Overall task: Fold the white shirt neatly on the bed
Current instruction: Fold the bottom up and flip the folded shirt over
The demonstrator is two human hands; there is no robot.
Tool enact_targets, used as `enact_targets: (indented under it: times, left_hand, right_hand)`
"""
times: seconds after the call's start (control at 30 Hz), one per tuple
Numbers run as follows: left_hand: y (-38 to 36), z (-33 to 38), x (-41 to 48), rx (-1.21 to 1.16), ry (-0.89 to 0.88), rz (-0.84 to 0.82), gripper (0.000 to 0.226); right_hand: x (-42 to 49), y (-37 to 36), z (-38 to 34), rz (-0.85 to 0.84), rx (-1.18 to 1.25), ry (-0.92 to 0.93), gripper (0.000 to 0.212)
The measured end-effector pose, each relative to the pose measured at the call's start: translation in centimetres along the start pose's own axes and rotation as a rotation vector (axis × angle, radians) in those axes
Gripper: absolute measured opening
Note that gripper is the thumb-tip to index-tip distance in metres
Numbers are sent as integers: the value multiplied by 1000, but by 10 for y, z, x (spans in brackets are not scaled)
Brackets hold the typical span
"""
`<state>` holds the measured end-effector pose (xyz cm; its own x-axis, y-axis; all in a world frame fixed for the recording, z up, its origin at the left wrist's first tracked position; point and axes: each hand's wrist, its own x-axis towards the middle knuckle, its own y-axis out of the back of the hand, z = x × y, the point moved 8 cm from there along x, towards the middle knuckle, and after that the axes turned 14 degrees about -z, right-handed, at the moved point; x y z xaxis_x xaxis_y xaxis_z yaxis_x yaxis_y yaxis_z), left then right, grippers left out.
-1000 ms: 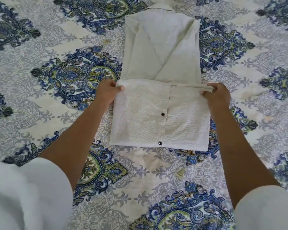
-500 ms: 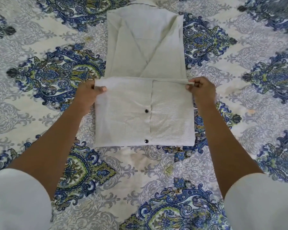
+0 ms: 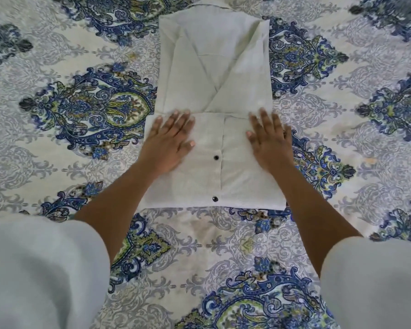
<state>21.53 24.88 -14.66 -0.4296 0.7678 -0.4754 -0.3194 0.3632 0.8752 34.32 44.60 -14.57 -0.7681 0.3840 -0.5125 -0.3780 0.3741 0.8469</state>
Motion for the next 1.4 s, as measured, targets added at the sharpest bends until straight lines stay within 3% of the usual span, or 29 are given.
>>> enact_targets:
  times: [0.07, 0.17, 0.27, 0.4, 0.47, 0.6, 0.77, 0.83, 0.9, 1.03, 1.17, 1.3, 1.4]
  left_hand:
    - [6, -7, 0, -11, 5, -14, 59]
    - [23, -34, -15, 38, 1, 90, 57]
    - [25, -63, -38, 182, -133, 146, 75]
    - [6, -57, -44, 413, -322, 97, 95]
    - [4, -45, -34, 413, -377, 116, 91]
    - [9, -39, -10, 365, -474, 108, 70]
    - [5, -47, 1, 329, -505, 73, 67]
    - [9, -42, 2, 247, -515, 86, 68]
    - [20, -43, 4, -9, -486, 65, 63]
    - [36, -82, 39, -872, -274, -208, 38]
    - [63, -116, 90, -1570, 89, -216, 44]
    - [59, -118, 105, -1719, 392, -39, 35]
    - [55, -117, 100, -1748, 364, -51, 50]
  right_hand:
    - [-1, 7, 6, -6, 98, 15, 53]
    - [-18, 32, 22, 132, 184, 54, 61]
    - [-35, 40, 34, 263, -169, 200, 70]
    - [-42, 15, 32, 223, -506, 454, 100]
    - [-41, 13, 23, 243, -580, 533, 96]
    - [-20, 10, 14, 205, -623, 584, 69]
    - [-5, 3, 8, 140, -579, 602, 77]
    - [-4, 7, 8, 121, -502, 616, 87]
    - [-7, 19, 3, 52, -323, 619, 84]
    - [31, 62, 19, -288, 753, 301, 33]
    - [83, 84, 47, -220, 1466, -38, 22]
    - [101, 66, 51, -193, 1571, -156, 11]
    - [101, 62, 59, -141, 1562, -142, 14]
